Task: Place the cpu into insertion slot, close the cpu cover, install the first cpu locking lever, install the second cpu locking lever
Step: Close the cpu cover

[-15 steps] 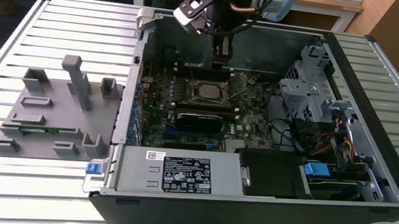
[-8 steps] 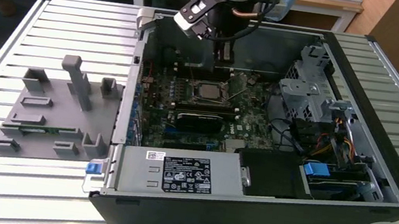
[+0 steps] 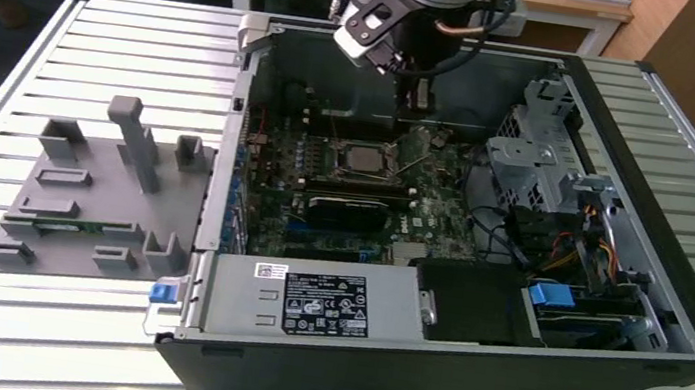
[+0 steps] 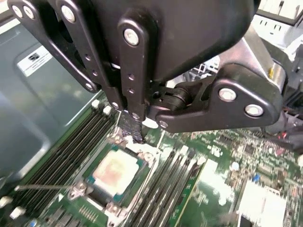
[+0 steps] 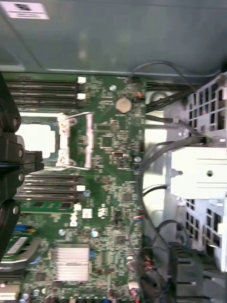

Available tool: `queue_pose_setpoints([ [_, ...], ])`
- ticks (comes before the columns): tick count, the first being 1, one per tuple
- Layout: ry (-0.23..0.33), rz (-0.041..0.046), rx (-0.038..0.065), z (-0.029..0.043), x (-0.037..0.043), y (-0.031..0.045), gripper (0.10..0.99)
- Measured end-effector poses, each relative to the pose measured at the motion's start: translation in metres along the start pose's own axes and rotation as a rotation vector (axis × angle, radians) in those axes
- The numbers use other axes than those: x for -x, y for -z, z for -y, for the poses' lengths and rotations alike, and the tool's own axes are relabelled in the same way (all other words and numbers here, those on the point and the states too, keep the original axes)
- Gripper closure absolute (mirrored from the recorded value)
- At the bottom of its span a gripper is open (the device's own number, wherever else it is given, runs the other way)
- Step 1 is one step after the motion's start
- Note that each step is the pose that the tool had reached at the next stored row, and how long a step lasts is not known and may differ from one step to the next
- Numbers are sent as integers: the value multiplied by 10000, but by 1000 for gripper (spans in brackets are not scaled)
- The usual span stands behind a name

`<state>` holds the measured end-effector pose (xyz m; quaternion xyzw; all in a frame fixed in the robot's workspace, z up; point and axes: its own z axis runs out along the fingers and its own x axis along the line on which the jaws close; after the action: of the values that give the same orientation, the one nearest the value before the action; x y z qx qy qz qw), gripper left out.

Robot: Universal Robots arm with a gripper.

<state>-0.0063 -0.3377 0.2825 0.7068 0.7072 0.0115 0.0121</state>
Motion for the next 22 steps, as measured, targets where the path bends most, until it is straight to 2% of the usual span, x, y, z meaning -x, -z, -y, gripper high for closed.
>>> queue_pose_setpoints([
  [2, 1, -1, -3, -37, -3, -9, 980],
  [13, 9, -1, -4, -86, -64, -52, 980],
  [22, 8, 0, -4, -229, -122, -99, 980],
])
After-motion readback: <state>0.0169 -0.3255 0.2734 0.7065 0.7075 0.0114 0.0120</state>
